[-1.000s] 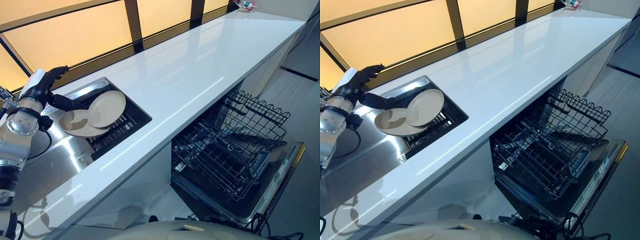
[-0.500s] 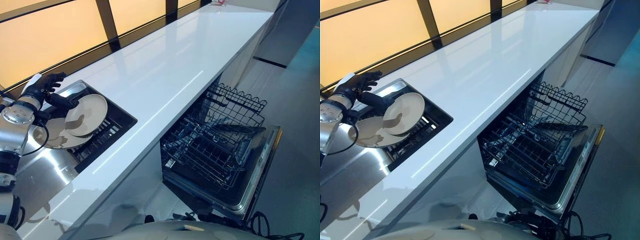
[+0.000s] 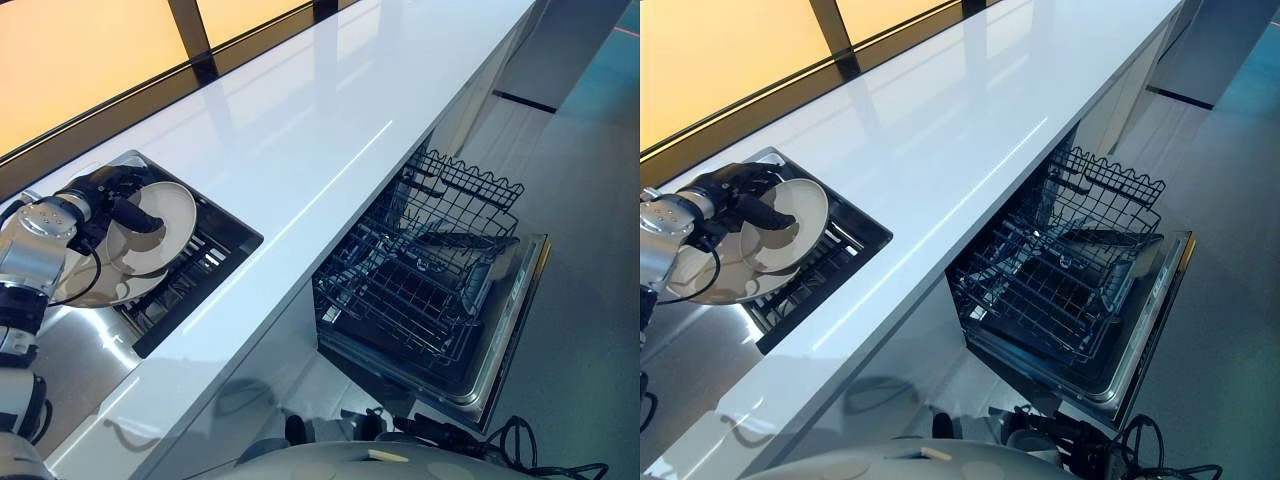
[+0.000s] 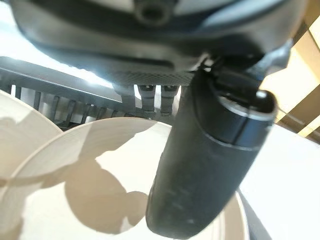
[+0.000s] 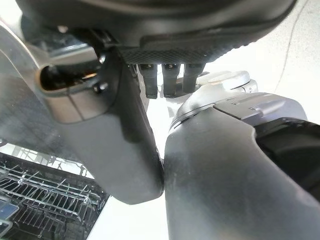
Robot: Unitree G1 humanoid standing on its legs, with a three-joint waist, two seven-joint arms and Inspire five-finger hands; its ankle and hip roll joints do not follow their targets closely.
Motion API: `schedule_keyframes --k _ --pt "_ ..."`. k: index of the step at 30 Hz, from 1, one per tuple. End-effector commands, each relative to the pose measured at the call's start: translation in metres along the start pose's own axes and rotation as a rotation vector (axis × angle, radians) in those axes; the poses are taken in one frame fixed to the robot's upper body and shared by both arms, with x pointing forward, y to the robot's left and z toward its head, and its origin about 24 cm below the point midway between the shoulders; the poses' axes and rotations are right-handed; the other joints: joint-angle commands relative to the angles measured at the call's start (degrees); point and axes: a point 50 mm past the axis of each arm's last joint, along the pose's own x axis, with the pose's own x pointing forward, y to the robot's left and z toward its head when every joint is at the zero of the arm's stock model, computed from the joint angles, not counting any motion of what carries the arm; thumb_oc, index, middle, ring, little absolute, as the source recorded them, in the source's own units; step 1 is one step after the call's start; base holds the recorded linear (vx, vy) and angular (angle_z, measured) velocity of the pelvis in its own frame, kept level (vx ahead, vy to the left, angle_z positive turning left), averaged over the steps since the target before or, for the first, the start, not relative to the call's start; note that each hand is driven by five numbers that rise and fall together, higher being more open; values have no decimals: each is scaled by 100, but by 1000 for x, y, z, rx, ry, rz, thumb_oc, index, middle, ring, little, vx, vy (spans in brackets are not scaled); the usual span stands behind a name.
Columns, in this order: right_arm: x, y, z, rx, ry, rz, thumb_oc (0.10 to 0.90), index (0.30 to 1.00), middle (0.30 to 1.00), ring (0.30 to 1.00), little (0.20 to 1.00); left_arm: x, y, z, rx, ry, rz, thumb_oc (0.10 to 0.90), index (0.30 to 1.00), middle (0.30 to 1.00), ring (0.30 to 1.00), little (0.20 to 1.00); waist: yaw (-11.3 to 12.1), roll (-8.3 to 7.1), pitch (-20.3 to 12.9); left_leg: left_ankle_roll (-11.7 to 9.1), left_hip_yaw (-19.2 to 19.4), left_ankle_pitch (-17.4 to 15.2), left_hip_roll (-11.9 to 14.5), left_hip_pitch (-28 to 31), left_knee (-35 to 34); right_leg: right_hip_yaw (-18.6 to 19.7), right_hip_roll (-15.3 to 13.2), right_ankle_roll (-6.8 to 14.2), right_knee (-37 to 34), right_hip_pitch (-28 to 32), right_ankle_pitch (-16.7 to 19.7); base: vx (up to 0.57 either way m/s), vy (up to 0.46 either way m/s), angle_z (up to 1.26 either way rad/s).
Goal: Pick up plates and place into dishwasher.
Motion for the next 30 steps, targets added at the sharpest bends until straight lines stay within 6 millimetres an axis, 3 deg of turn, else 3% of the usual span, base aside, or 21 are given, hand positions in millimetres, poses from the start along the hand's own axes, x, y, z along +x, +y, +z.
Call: schedule_keyframes --k 1,10,11,12,13,22,30 --pt "-8 -23 -12 22 60 -77 800 900 900 900 900 -29 94 49 110 -96 316 800 900 900 900 900 -21 483 -86 356 136 -998 -488 224 252 198 138 545 918 -557 -552 36 25 0" --pt "-8 -22 -10 12 62 -77 800 900 900 900 900 -31 101 52 99 -75 265 800 900 900 900 900 -37 488 -37 360 175 -1014 -502 184 270 223 116 595 976 -647 -542 13 10 -2" --pt "-8 -22 -9 13 61 -76 800 900 900 900 900 -31 100 52 82 -80 248 564 698 698 698 664 -31 484 -31 360 177 -1013 -503 179 274 226 117 595 967 -642 -539 0 0 0" --pt "-8 -22 -9 12 60 -76 800 900 900 900 900 -30 99 52 69 -87 233 435 587 587 587 535 -26 483 -28 359 178 -1014 -503 174 281 224 116 594 958 -636 -537 0 0 0" --pt "-8 -22 -9 12 59 -77 800 900 900 900 900 -30 98 52 42 -99 204 100 300 300 300 200 -21 484 -25 358 180 -1019 -503 172 289 224 117 595 956 -632 -539 0 0 0" --pt "-9 -23 -4 27 43 -80 800 900 900 900 900 -28 80 46 -59 -135 -21 100 300 300 300 200 51 489 15 356 117 -1034 -504 150 334 206 112 604 955 -640 -530 0 0 0" --pt "-8 -22 -1 31 41 -76 800 900 900 900 900 -28 74 45 -64 -164 -38 100 300 300 300 200 93 481 0 346 88 -1026 -499 149 311 194 130 602 918 -625 -530 -28 -11 1"
